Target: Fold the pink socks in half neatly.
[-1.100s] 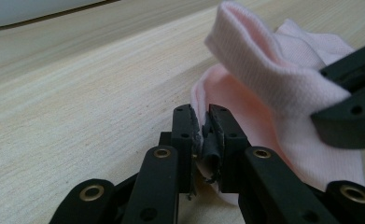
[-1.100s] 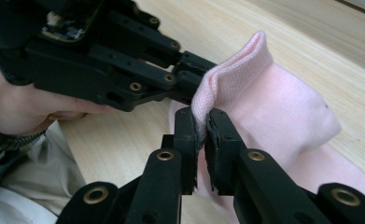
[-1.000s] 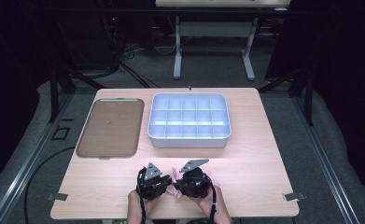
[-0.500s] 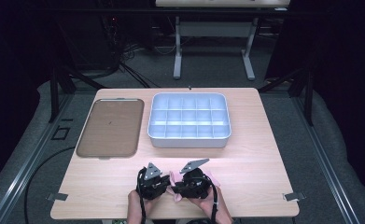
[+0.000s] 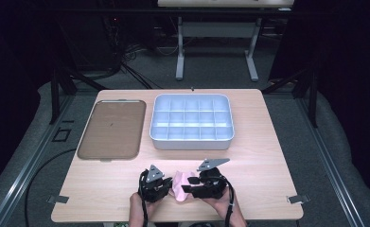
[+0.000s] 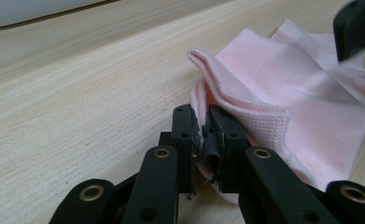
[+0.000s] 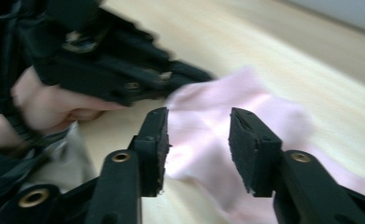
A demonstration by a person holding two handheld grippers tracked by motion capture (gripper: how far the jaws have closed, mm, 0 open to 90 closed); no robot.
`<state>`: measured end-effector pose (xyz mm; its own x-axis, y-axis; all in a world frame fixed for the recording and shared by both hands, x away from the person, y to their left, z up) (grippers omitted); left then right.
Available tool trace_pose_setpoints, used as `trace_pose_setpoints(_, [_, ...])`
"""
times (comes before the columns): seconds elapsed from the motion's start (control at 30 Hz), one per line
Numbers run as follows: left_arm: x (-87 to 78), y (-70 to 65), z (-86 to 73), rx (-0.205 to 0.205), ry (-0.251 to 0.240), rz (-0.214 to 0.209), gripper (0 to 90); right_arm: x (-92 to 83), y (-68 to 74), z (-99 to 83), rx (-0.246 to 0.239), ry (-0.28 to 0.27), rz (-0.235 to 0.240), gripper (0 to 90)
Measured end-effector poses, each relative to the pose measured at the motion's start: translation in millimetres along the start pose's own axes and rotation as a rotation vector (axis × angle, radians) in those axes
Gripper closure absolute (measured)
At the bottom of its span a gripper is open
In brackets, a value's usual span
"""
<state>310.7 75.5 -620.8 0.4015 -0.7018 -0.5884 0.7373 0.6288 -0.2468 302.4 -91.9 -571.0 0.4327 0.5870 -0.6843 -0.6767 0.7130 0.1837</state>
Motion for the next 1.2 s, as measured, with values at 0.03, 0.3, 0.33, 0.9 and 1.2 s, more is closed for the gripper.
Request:
trace_pose_setpoints(0.03, [0.0,0.0,0.0,0.001,0.000,0.000,80.7,-2.0,-6.3,-1.7,0.014,0.004,-0.031,64.5])
trace_pose_setpoints(0.3, [0.1,-0.4,0.0,0.004,0.000,0.006,80.3,12.4,-13.4,-14.4,-0.047,0.106,-0.181,67.7])
trace_pose_setpoints(0.33, [0.0,-0.4,0.0,0.005,0.001,0.007,80.1,16.6,-12.3,-15.6,-0.055,0.105,-0.178,67.4])
trace_pose_setpoints(0.9, [-17.6,-1.2,-3.3,-0.033,-0.024,0.006,68.0,27.8,-11.3,-21.7,-0.092,0.140,-0.211,62.3])
trace_pose_setpoints(1.2, [-10.0,-2.0,-5.7,0.003,0.007,0.012,82.4,27.6,-12.5,-22.1,-0.095,0.133,-0.222,55.8])
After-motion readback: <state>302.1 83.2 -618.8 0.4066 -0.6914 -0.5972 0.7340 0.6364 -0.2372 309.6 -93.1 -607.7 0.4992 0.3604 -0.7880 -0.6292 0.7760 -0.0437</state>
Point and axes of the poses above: each handheld gripper's, and its own axes: x roughly forward along the jaws, z roughly out of its top, y roughly to its left, the point moved 5 cm from there along x, roughly forward along the jaws, and after that the axes turned 9 degrees about -z, right-handed, at the moved point
